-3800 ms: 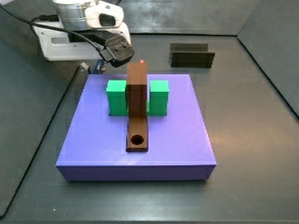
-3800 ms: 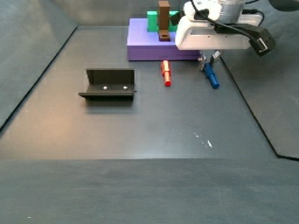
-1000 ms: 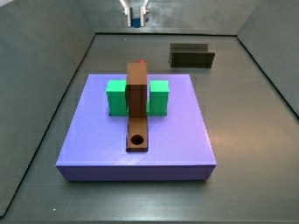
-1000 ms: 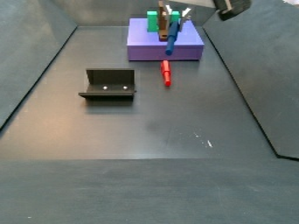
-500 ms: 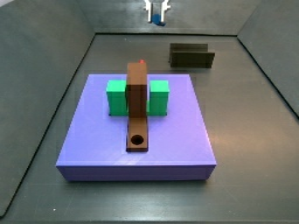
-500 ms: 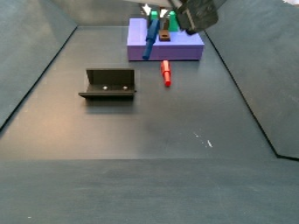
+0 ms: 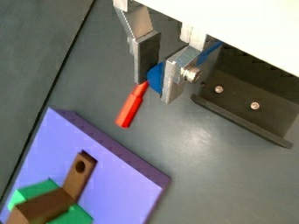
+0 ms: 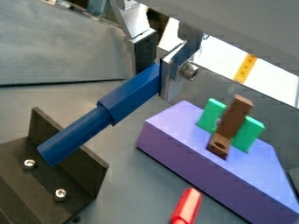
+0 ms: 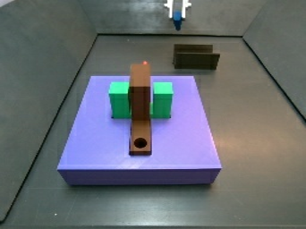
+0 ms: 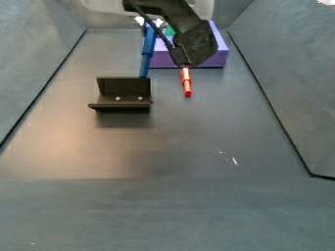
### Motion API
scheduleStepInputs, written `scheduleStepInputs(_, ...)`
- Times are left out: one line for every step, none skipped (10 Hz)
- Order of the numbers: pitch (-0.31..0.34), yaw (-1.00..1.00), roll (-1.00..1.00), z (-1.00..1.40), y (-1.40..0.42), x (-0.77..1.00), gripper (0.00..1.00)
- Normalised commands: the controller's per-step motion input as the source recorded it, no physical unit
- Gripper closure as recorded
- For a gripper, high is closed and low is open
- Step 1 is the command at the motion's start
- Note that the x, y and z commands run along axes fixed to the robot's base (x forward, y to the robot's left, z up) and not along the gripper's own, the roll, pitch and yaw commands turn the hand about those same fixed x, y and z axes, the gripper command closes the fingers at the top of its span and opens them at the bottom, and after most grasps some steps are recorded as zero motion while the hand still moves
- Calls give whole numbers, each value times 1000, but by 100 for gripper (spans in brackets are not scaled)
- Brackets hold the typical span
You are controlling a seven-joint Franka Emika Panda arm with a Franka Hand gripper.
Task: Pick up the blue object. Move up. Place the blue object on the fixture. Regrasp the blue object. Move to above the board. Insert the blue object.
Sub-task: Place the blue object on the fixture.
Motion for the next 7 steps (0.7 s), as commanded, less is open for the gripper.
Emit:
scheduleStepInputs(314, 183, -117, -163, 0, 874, 100)
scheduleStepInputs(323, 194, -66, -134, 0, 820, 100)
scheduleStepInputs(266, 217, -114, -134, 23, 646, 100)
scheduleStepInputs(186, 180, -231, -143, 9, 691, 100)
scheduleStepInputs(54, 83, -309, -211, 49, 646, 100)
scheduleStepInputs(29, 49, -220, -306, 46, 557, 100)
scheduleStepInputs(71, 14, 0, -397, 26, 506, 100)
